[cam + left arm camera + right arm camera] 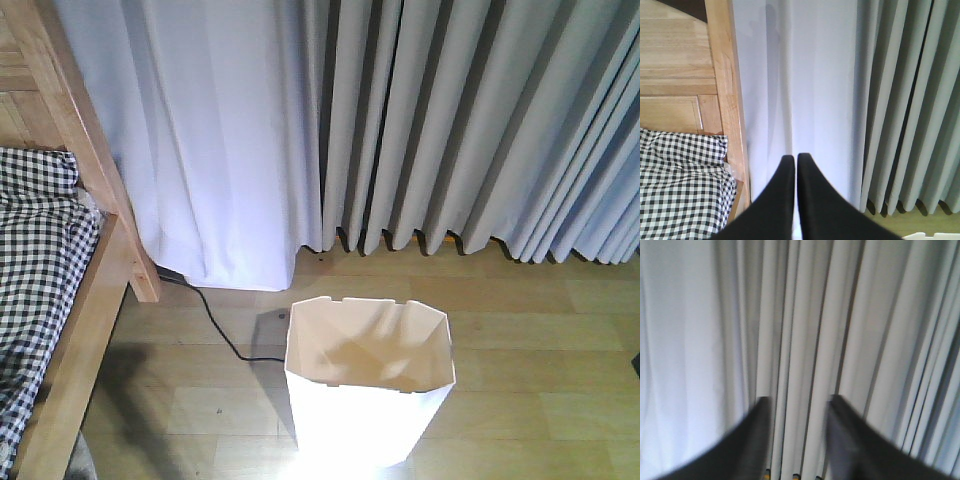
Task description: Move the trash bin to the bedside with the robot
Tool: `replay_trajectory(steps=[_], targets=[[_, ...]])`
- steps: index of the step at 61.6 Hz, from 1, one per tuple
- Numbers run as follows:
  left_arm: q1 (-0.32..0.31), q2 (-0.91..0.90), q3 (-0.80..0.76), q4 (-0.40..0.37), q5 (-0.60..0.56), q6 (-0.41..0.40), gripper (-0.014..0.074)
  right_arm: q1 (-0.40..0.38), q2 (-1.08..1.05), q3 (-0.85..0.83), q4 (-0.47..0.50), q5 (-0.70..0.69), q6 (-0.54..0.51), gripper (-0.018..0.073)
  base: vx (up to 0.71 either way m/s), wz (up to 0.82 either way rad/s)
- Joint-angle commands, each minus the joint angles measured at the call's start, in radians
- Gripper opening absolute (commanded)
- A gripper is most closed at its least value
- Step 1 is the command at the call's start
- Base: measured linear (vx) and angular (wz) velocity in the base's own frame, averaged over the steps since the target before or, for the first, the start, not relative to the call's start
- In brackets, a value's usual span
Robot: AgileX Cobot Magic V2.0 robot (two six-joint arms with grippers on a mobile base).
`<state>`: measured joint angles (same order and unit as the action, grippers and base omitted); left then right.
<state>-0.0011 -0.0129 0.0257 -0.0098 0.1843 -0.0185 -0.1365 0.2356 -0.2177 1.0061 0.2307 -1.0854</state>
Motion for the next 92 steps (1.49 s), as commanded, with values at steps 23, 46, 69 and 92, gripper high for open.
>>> replay_trajectory(steps=[23,46,69,92], targets=[[-0.002,-0.014,0.019,-0.009,-0.078,-0.006,-0.0006,-0.001,0.009,-0.027,0.017,-0.055,-0.003,-0.0009,0.00,0.00],[-0.002,-0.014,0.019,-0.009,-0.078,-0.006,-0.0006,-0.001,0.009,-0.026,0.015,-0.060,-0.005,-0.0009,0.00,0.00],[-0.002,-0.014,0.019,-0.009,-0.078,-0.006,-0.0006,0.001,-0.020,-0.023,-0.042,-0.043,0.075,-0.0009,0.00,0.00],[-0.002,-0.014,0.019,-0.009,-0.078,-0.006,-0.0006,0.001,-0.183,0.103,-0.544,-0.013,0.805,-0.0009,0.00,0.00]])
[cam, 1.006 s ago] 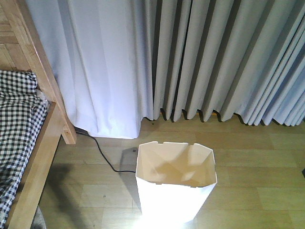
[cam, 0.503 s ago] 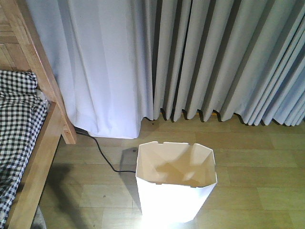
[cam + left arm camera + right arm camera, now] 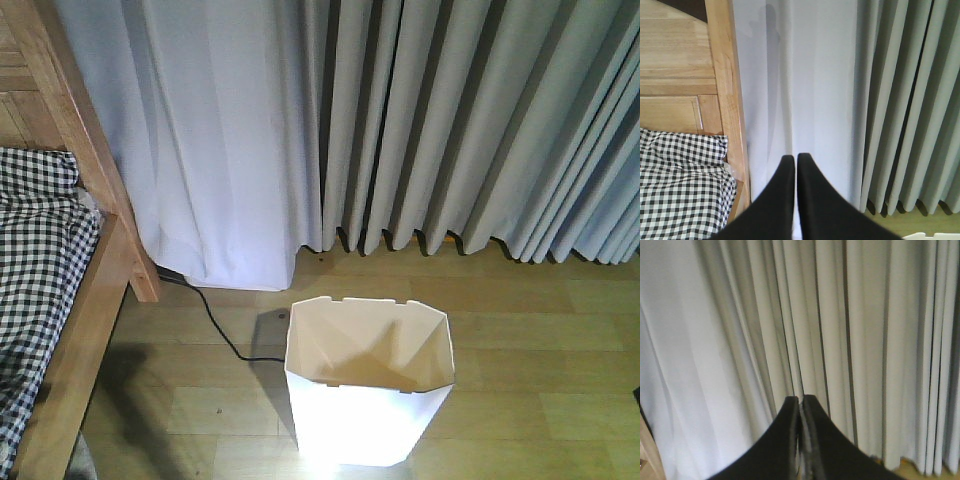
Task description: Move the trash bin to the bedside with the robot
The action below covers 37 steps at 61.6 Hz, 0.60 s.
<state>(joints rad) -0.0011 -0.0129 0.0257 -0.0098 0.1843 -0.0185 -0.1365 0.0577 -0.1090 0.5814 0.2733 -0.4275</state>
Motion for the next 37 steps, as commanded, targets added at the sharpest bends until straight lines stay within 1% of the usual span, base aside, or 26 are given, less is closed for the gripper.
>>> replay_trajectory(steps=[1,7,9,12,17,26,31,37], targets=[[-0.002,-0.014,0.019,-0.009,-0.078,-0.006,-0.0006,0.001,-0.010,-0.002,-0.141,-0.056,0.167,-0.0009,0.00,0.00],[-0.002,-0.014,0.019,-0.009,-0.078,-0.006,-0.0006,0.001,-0.036,0.008,-0.293,-0.041,0.310,-0.0009,0.00,0.00],[-0.002,-0.014,0.019,-0.009,-0.078,-0.006,-0.0006,0.001,-0.045,0.008,-0.347,-0.037,0.345,-0.0009,0.00,0.00],[-0.002,-0.014,0.019,-0.009,-0.078,-0.006,-0.0006,0.001,-0.057,0.008,-0.396,-0.035,0.389,-0.0009,0.00,0.00],[-0.002,-0.014,0.019,-0.009,-0.078,-0.006,-0.0006,0.022,-0.066,0.008,-0.454,-0.035,0.413,-0.0009,0.00,0.00],[-0.002,-0.014,0.019,-0.009,-0.078,-0.006,-0.0006,0.153,-0.081,0.010,-0.546,-0.055,0.412,-0.0009,0.00,0.00],[-0.002,-0.014,0.019,-0.009,-0.078,-0.006,-0.0006,0.200,-0.081,0.047,-0.581,-0.147,0.412,-0.0009,0.00,0.00],[-0.002,-0.014,0.019,-0.009,-0.078,-0.006,-0.0006,0.195,-0.081,0.148,-0.581,-0.341,0.427,-0.0009,0.00,0.00]])
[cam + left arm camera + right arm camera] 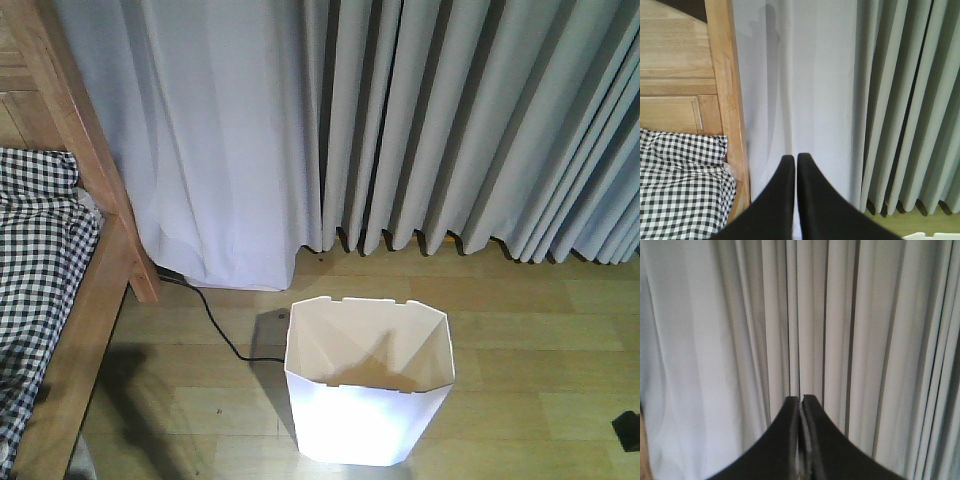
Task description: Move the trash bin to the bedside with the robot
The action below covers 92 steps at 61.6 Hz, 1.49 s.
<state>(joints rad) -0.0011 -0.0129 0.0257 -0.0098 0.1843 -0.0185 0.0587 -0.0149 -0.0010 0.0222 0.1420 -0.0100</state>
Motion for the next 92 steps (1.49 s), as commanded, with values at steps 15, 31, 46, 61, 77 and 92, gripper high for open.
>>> replay_trajectory(steps=[15,31,46,61,77,92], targets=[[-0.002,-0.014,0.019,-0.009,-0.078,-0.006,-0.0006,-0.059,-0.008,0.035,-0.022,-0.167,0.028,-0.0009,0.00,0.00],[-0.002,-0.014,0.019,-0.009,-0.078,-0.006,-0.0006,-0.059,-0.008,0.035,-0.055,-0.118,0.031,-0.0009,0.00,0.00],[-0.002,-0.014,0.019,-0.009,-0.078,-0.006,-0.0006,-0.156,-0.008,0.035,-0.074,-0.115,0.043,-0.0009,0.00,0.00],[-0.002,-0.014,0.019,-0.009,-0.078,-0.006,-0.0006,-0.100,-0.009,0.035,-0.078,-0.079,0.041,-0.0009,0.00,0.00],[-0.002,-0.014,0.019,-0.009,-0.078,-0.006,-0.0006,-0.078,-0.009,0.035,-0.086,-0.073,0.038,-0.0009,0.00,0.00],[-0.002,-0.014,0.019,-0.009,-0.078,-0.006,-0.0006,-0.078,-0.009,0.035,-0.091,-0.074,0.046,-0.0009,0.00,0.00]])
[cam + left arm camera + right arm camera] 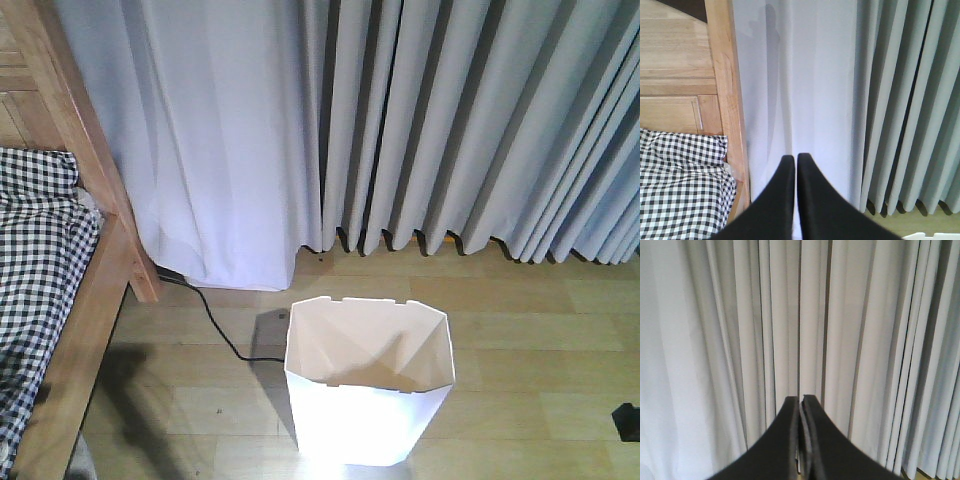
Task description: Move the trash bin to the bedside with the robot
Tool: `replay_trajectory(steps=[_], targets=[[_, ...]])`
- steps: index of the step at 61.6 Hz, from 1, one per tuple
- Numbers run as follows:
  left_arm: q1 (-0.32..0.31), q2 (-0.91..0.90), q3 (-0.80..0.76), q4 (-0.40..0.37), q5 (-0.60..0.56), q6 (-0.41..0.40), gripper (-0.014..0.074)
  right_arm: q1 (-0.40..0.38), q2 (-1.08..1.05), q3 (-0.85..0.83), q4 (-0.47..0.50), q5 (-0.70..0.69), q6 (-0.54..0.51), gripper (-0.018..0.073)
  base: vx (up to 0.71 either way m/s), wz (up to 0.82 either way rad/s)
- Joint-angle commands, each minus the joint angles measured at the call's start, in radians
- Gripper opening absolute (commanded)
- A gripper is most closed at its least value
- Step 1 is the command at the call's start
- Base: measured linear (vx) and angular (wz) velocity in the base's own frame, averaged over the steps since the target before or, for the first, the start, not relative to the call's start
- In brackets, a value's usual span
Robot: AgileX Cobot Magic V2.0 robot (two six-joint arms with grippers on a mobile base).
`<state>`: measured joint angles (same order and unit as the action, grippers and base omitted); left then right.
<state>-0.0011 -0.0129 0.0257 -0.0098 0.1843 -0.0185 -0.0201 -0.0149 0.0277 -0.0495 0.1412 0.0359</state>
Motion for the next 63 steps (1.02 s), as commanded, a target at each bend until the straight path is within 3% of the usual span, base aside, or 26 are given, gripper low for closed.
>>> replay_trajectory(steps=[1,63], targets=[[-0.002,-0.014,0.019,-0.009,-0.078,-0.006,-0.0006,0.001,-0.009,0.007,-0.020,-0.072,0.001,-0.0009,0.00,0.00],[-0.002,-0.014,0.019,-0.009,-0.078,-0.006,-0.0006,0.001,-0.008,0.007,-0.020,-0.072,0.000,-0.0009,0.00,0.00]])
